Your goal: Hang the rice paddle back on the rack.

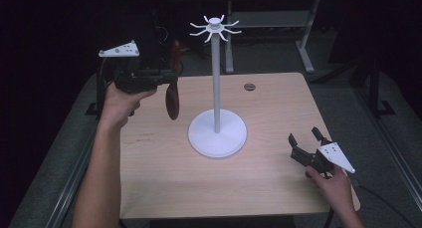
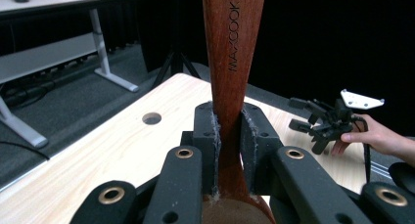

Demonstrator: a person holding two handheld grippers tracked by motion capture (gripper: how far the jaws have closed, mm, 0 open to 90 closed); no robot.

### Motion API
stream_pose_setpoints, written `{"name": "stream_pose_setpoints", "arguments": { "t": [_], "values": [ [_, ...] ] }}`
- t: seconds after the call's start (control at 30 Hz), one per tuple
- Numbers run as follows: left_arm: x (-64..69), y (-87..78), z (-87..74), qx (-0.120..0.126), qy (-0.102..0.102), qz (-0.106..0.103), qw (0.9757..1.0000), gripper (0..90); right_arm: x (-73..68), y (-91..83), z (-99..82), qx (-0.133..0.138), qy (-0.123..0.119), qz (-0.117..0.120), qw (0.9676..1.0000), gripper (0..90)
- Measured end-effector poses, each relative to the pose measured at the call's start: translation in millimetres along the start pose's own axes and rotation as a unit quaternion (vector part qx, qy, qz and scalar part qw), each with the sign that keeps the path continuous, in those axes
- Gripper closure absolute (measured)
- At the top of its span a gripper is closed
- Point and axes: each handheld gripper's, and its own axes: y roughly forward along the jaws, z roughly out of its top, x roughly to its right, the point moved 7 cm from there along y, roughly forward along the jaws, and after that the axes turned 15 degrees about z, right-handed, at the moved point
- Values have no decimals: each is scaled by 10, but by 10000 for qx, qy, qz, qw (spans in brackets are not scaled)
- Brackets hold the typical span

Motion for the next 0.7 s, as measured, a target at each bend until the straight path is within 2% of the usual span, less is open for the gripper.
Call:
{"name": "stream_pose_setpoints", "arguments": {
  "t": [0.37, 0.7],
  "values": [
    [70, 8, 220, 68, 200, -46, 9998, 787, 0, 0, 1, 7, -8, -7, 10000, 131],
    [114, 57, 312, 27, 297, -89, 9995, 787, -1, -2, 1, 8, -8, -8, 10000, 131]
  ]
}}
